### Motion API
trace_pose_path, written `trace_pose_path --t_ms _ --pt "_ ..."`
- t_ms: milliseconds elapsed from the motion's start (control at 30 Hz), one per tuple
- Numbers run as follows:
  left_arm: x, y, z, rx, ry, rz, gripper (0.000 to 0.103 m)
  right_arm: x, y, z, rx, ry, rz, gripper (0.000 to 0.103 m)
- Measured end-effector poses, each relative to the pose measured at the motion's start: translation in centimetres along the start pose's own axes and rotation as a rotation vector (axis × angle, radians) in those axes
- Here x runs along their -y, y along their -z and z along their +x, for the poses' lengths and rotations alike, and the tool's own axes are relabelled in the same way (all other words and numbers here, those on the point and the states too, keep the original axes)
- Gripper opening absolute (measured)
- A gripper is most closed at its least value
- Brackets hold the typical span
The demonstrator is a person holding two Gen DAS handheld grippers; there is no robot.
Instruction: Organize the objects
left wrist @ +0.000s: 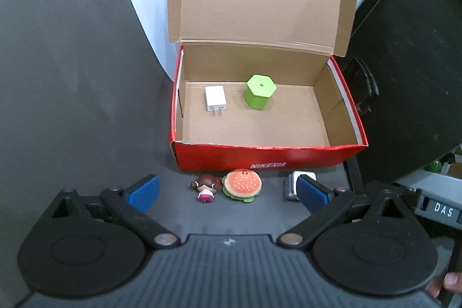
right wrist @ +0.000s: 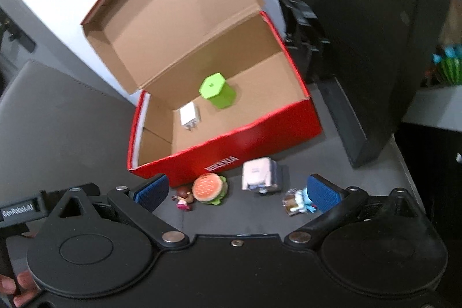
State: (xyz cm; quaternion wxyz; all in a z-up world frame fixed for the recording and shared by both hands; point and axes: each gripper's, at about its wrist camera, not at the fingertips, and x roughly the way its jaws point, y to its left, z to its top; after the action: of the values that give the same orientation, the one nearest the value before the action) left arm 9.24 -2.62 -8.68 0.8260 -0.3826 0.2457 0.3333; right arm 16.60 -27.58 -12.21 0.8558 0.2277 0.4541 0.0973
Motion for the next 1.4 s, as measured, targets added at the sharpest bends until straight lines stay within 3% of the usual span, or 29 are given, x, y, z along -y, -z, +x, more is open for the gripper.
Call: trace_pose_path --t_ms 667,833,1100,1400 --pt "-0.2 -0.7 4.9 -0.056 0.035 -0.113 0.097 3.0 2.9 3.9 0.021 0.202 0.149 0.1" --pt "-0.1 -0.5 6.5 -0.071 0.044 -0.136 0.097 4.0 3.4 4.9 0.024 0.21 0.218 0.099" --pt "0.3 -0.3 9.0 -0.105 0.05 -0.161 0.086 5.2 4.1 6.4 0.019 0.275 0.28 0.094" --pt "0.5 0.1 12.1 -0.163 0.046 -0.189 0.077 5.2 4.2 7.5 0.003 0.271 0.301 0.09"
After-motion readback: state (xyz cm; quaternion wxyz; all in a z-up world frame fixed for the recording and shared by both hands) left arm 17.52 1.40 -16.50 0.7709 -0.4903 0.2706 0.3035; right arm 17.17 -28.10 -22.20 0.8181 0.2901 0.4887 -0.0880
